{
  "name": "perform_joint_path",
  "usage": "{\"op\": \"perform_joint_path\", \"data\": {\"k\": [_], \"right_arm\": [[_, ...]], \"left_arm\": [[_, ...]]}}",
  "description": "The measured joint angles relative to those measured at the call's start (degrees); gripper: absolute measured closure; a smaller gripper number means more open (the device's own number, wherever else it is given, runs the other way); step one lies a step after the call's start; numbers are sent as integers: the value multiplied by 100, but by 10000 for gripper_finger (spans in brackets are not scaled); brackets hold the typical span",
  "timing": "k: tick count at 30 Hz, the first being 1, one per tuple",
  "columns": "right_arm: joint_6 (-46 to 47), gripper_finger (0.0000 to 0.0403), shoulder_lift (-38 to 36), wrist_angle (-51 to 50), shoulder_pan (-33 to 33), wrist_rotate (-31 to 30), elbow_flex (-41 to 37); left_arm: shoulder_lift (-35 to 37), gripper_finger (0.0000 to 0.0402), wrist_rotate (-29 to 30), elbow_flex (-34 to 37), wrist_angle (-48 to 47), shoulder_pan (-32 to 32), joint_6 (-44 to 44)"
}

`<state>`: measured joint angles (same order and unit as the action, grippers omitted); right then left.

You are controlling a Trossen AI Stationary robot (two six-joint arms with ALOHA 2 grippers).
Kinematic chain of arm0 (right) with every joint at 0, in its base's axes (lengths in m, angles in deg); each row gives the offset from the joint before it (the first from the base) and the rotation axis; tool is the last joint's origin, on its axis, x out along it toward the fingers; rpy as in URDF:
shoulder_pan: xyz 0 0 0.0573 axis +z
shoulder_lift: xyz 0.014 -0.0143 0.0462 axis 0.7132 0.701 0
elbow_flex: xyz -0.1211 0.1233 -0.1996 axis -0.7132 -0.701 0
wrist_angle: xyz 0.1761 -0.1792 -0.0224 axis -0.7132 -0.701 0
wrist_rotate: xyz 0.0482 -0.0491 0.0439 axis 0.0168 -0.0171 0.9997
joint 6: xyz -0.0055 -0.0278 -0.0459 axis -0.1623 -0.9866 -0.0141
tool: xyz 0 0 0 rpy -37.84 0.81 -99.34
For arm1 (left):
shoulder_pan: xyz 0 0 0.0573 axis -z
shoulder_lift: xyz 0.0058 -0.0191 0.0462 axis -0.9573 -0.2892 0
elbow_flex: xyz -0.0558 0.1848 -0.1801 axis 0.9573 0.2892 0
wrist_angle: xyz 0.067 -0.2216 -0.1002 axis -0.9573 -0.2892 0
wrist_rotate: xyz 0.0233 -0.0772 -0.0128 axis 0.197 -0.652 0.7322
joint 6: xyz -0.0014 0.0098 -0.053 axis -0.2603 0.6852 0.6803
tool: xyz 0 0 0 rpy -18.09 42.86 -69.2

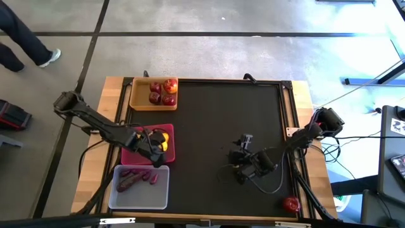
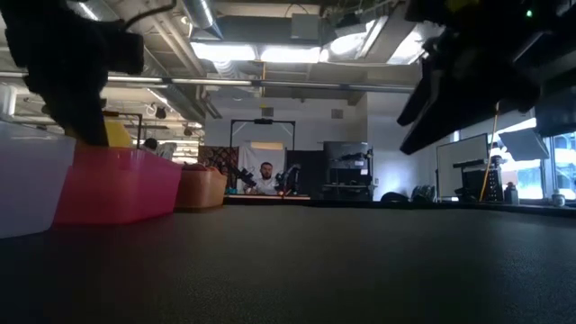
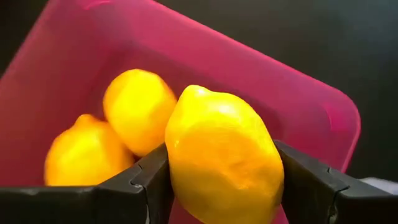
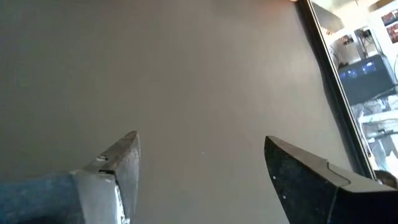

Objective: Sort produce into baskets
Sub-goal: Put the lemon into the pink bin

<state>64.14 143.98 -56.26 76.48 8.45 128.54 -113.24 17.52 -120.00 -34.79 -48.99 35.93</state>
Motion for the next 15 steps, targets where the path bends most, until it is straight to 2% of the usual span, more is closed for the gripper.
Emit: {"op": "perform_joint_path", "data": {"k": [5, 15], "right_arm": [[102, 133, 0, 21, 6, 0, -66], [104, 133, 0, 33, 11, 2, -69]], "left_arm": [[-181, 178, 0, 286, 758, -40, -478], [-343, 169, 143, 387, 829, -35, -539]]}}
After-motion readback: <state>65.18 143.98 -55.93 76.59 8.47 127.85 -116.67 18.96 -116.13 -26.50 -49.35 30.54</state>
